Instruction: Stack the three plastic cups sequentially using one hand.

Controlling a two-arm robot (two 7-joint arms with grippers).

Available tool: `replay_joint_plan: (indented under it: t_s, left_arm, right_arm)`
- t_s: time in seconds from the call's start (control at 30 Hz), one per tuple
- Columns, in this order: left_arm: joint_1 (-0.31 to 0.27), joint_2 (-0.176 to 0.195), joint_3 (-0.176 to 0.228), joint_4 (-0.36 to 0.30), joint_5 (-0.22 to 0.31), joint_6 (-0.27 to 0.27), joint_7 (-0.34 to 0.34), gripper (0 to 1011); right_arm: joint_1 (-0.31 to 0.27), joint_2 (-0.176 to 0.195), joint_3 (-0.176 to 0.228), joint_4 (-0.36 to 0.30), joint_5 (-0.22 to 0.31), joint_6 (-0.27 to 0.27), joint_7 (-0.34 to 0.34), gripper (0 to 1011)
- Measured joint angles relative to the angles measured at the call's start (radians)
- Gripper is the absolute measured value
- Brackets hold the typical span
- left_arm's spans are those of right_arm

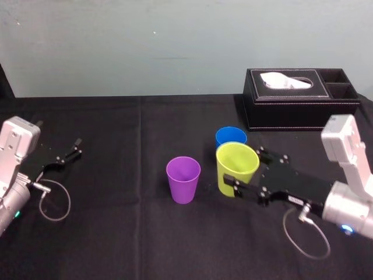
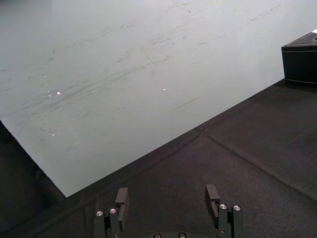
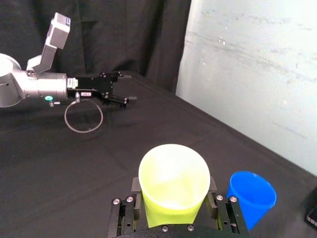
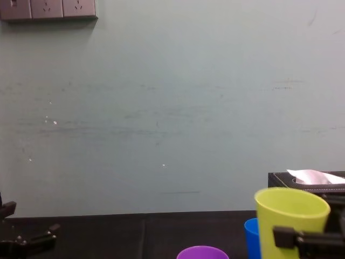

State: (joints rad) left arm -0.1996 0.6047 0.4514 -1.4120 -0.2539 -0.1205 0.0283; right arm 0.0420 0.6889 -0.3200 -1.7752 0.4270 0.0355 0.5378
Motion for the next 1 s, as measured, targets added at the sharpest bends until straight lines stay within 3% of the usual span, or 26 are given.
replay_joint_plan:
  t_s: [0.43,1.0]
  left_arm:
    - [0.0,0.0,0.0,0.0,0.0,0.0,0.0,1010]
    - [0.0,0.0,0.0,0.0,0.0,0.0,0.0,1010]
  right_arm:
    - [0.152,-0.075,-0.08,0.047,-0.026,0.061,0.001,739]
    - [0.243,-0.138,-0.164,0.102,-0.067,0.089,-0.006,739]
